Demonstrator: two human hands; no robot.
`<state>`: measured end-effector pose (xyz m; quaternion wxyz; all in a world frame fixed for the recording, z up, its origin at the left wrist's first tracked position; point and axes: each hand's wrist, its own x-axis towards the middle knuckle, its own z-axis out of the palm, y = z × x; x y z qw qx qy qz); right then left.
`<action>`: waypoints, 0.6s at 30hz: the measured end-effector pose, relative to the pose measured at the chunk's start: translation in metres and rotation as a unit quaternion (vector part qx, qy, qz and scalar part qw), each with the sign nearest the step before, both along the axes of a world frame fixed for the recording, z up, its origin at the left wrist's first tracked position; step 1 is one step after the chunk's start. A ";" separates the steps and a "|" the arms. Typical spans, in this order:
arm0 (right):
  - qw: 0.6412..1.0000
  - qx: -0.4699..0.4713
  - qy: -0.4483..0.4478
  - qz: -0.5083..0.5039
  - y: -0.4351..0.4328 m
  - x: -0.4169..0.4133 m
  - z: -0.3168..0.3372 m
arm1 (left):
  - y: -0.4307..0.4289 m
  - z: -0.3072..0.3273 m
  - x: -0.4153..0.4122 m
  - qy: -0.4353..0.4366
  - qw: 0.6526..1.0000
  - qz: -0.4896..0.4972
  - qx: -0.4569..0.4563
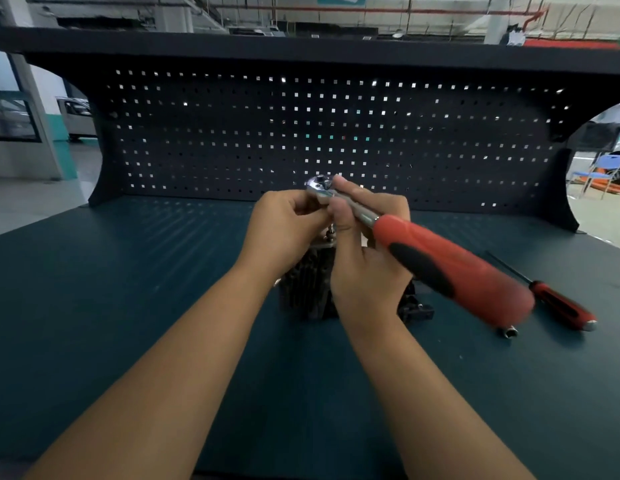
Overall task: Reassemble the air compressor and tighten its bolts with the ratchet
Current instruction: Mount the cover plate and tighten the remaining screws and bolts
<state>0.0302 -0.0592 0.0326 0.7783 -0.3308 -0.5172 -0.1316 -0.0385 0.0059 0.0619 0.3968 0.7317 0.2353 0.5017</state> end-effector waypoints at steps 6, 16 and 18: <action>0.954 -0.048 0.257 0.149 0.007 0.022 0.029 | 0.003 0.005 0.000 0.068 0.997 -0.032 0.020; 0.968 0.003 0.192 0.162 0.017 0.034 0.014 | 0.007 0.002 0.006 0.039 0.997 0.003 0.062; 0.992 0.043 0.108 0.044 0.017 0.028 0.010 | 0.007 0.000 0.006 0.011 1.000 0.008 0.023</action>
